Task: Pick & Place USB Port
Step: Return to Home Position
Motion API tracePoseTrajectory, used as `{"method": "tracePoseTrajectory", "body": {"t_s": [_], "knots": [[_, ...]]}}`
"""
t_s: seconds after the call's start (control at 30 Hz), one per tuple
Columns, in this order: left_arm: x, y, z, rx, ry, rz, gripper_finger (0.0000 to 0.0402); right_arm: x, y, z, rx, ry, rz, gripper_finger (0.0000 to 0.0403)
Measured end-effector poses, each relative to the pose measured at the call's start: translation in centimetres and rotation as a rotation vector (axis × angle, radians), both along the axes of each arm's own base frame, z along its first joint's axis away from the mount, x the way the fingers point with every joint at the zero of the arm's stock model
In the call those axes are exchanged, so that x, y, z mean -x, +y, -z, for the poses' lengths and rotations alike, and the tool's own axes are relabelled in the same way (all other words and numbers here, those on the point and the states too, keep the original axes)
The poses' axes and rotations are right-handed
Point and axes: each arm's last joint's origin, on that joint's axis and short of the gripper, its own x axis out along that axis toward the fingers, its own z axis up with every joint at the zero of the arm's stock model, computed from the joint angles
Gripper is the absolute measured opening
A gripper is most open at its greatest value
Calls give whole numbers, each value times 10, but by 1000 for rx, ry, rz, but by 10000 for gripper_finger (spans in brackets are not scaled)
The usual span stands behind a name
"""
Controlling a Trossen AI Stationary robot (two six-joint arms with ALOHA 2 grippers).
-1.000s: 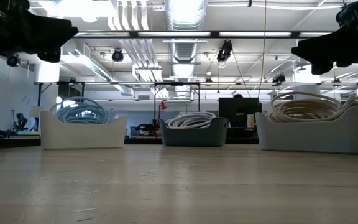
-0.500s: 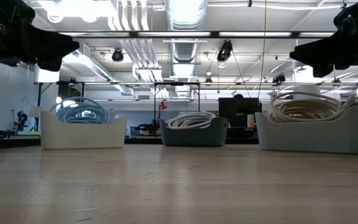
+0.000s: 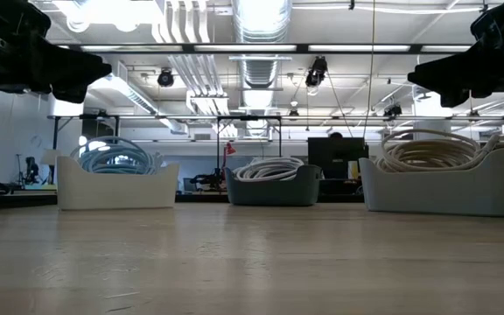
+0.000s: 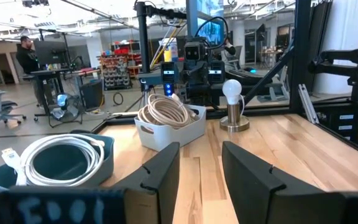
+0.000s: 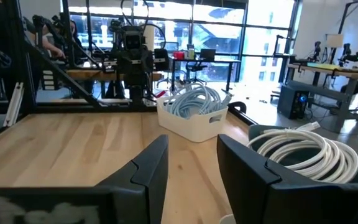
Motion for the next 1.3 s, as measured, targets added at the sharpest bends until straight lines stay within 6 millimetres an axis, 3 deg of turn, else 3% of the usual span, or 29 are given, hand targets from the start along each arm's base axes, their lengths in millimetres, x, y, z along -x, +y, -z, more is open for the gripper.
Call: {"method": "tracePoseTrajectory", "body": {"t_s": [0.53,1.3], "knots": [[0,0,0,0,-1,0,136,0,0,0,-1,0,0,116],[0,0,0,0,-2,-1,136,0,0,0,-1,0,0,128]]}}
